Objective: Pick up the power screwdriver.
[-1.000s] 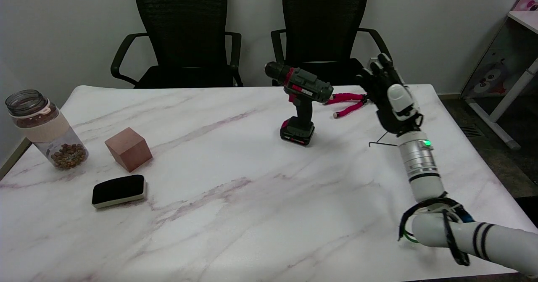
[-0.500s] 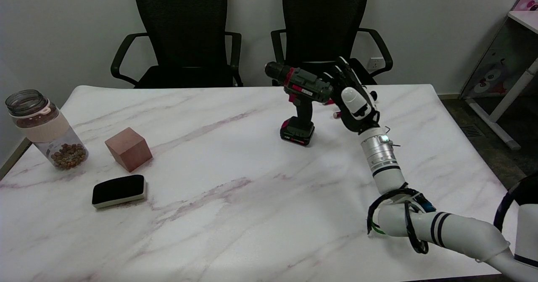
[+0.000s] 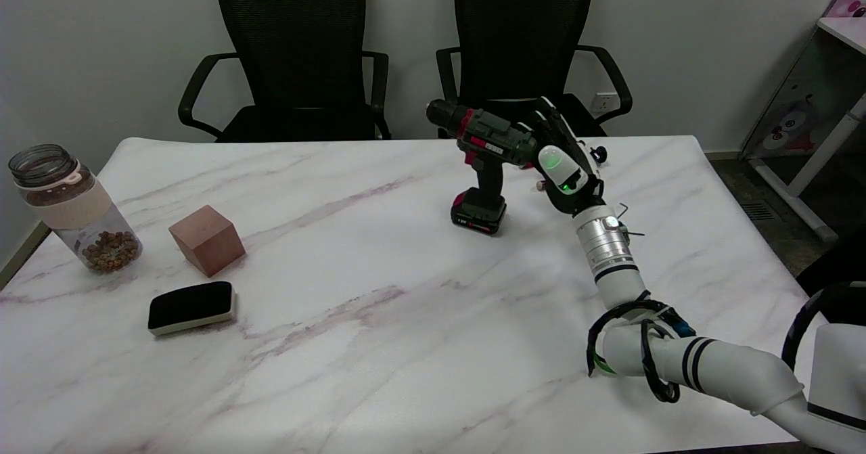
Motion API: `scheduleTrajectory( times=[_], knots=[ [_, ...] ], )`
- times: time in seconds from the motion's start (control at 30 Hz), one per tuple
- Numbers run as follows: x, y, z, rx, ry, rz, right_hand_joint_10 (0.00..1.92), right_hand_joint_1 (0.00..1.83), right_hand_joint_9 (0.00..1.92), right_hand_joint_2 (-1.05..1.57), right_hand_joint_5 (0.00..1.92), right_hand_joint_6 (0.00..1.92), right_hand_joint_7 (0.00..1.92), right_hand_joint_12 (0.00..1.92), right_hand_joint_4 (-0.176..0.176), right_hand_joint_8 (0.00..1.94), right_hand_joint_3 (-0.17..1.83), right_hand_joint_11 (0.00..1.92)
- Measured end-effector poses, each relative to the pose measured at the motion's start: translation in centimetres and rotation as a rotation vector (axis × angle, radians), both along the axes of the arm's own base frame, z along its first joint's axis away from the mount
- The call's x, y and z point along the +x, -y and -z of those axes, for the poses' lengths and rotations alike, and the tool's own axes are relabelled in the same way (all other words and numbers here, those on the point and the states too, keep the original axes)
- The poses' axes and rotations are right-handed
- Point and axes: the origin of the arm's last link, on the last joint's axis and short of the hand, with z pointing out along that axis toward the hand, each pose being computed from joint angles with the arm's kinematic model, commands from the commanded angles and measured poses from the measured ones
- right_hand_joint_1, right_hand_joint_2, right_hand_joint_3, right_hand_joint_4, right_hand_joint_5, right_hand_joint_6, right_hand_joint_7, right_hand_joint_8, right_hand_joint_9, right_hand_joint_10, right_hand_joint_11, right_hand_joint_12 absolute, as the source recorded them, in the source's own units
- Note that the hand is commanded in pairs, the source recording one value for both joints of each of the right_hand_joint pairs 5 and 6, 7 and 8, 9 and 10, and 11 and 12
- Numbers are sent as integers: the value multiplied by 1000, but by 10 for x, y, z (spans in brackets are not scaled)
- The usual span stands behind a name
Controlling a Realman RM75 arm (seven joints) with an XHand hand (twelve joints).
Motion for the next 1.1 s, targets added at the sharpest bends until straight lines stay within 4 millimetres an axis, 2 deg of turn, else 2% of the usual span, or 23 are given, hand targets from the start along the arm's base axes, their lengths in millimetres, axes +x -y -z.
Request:
scheduleTrajectory(
  times=[0.37, 1.1],
  knots=[
    [-8, 1, 1, 2, -22, 38, 315, 911, 315, -216, 116, 116, 116, 365, 95, 116, 729, 365],
    [-19, 11, 19, 19, -139, 133, 327, 911, 327, -188, 129, 129, 129, 384, 88, 129, 679, 384]
  ],
)
